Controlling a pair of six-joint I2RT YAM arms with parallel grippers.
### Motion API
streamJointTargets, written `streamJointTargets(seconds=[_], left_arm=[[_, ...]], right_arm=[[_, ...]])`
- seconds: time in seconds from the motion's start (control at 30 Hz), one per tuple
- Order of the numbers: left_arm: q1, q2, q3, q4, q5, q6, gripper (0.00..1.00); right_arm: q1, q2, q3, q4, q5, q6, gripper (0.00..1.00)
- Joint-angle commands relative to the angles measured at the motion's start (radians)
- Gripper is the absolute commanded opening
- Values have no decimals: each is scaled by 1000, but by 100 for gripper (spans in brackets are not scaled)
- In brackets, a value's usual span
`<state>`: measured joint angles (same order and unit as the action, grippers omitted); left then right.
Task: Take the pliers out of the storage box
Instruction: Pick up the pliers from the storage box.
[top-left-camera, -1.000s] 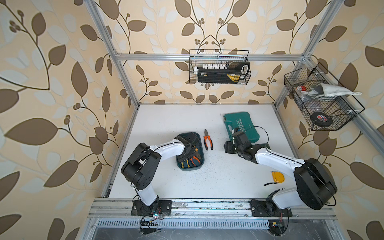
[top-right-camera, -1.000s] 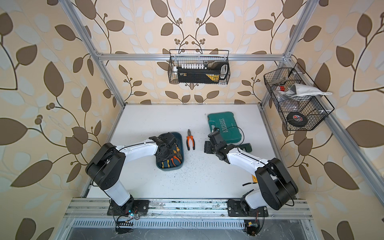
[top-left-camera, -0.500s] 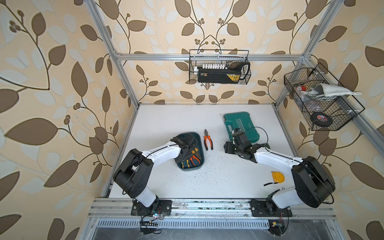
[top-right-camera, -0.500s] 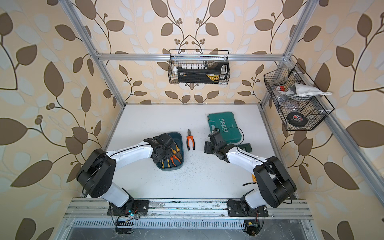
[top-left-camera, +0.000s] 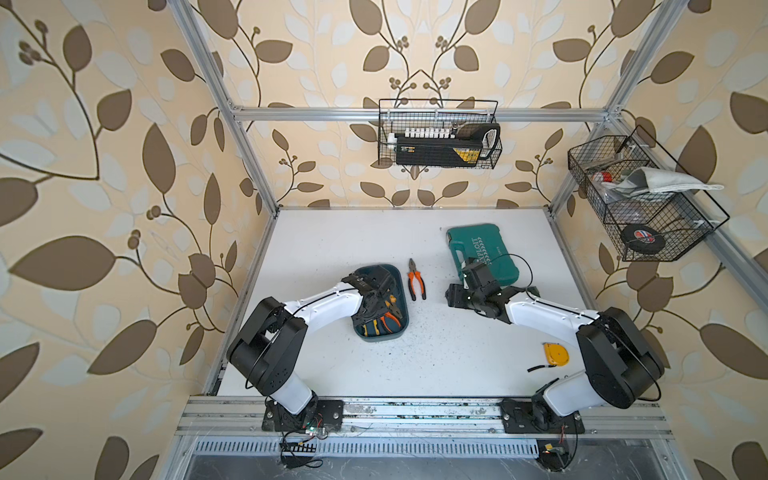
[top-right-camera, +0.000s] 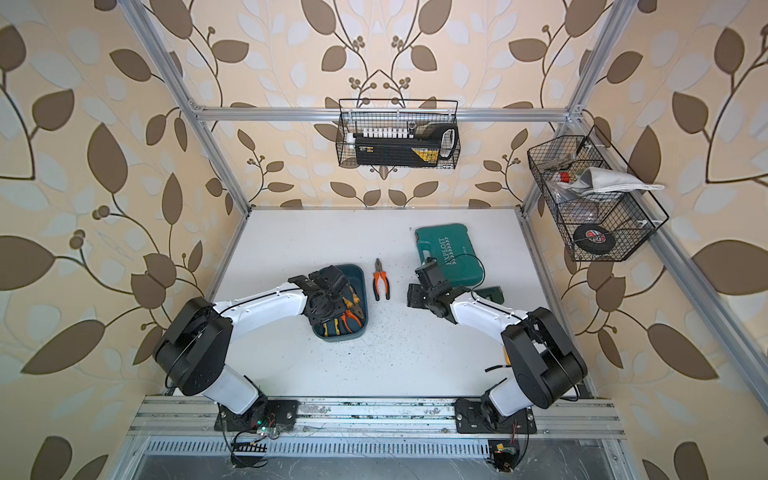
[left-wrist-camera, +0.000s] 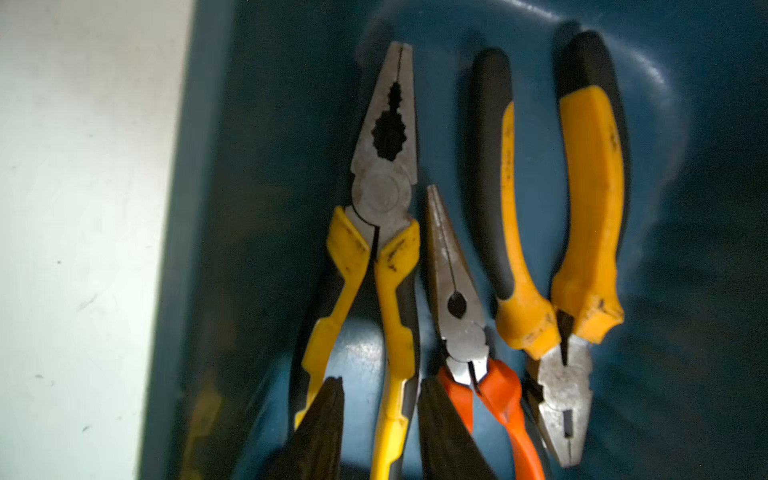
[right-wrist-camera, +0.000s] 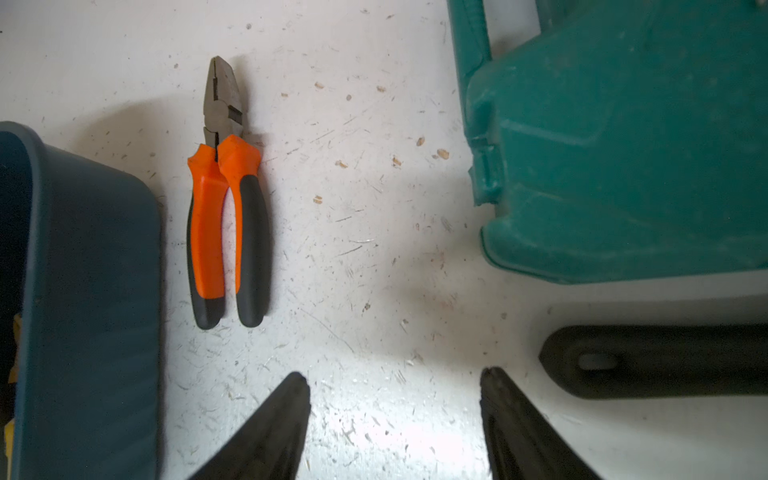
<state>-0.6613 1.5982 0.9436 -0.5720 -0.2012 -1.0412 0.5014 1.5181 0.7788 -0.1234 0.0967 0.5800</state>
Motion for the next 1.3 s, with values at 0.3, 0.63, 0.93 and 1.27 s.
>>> streamJointTargets(seconds=[0.3,0.63,0.93,1.27], left_arm=[[-3,118,26,-18,-42,4,31],[-3,193,12,28,-45,8,16],[-7,135,7,13,-40,34,0],[-110,-105,96,-47,-53,277,0]], right_arm=[[-9,3,25,-11,-13,7,68],[-14,2,24,-10,-17,9,68],[-17,-2,21,-6,-31,12,67],[-23,-106,22,-32,-131,48,68]])
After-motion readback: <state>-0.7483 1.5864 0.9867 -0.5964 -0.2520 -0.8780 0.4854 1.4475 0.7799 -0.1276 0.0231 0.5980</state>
